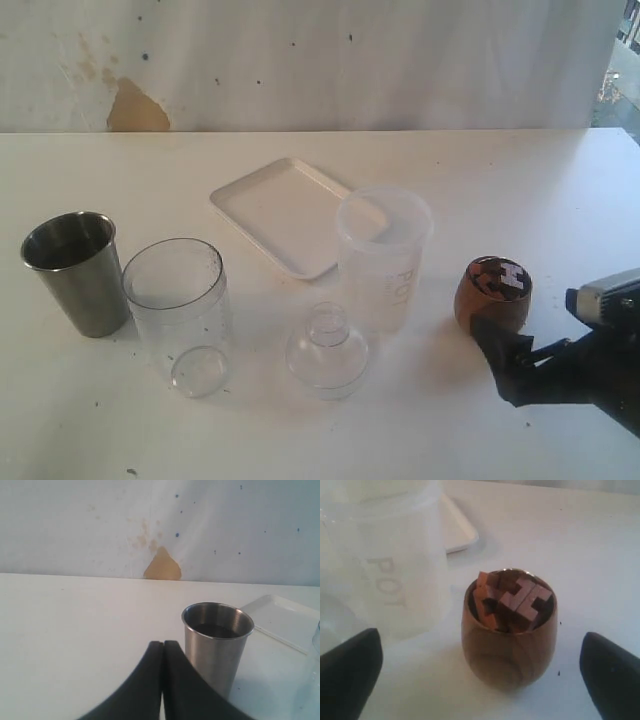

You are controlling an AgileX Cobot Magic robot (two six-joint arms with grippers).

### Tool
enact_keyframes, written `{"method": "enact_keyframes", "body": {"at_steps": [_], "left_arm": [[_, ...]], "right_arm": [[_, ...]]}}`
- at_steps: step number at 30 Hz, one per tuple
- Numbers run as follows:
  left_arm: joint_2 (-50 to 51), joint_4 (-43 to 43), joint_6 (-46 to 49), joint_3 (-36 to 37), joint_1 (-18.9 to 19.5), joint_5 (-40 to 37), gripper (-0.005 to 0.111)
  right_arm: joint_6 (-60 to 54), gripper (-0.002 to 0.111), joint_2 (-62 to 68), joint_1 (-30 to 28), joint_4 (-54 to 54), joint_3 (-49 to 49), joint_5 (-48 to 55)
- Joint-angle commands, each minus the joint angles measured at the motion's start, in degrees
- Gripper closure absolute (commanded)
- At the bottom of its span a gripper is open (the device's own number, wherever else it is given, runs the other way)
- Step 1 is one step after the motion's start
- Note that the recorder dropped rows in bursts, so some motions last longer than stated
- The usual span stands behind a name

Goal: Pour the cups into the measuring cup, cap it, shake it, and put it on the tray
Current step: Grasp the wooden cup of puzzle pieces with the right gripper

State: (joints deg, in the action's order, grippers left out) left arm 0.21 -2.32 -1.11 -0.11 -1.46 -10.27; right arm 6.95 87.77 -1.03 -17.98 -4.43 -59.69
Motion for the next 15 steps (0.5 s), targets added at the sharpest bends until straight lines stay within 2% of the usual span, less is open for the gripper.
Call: {"method": "enact_keyframes", "body": {"at_steps": [1, 15], "left_arm": [[-0.21, -0.28, -0.15, 0.11, 0.10, 0.41, 0.106], [-0.21, -0.28, -0.15, 0.11, 0.10, 0.41, 0.106]], "right_arm": [[-2.28, 0.004, 7.09, -0.01, 0.39, -3.84, -3.30], [-4.34, 0.004, 22.92, -0.01, 2.91, -11.76, -9.05]]}}
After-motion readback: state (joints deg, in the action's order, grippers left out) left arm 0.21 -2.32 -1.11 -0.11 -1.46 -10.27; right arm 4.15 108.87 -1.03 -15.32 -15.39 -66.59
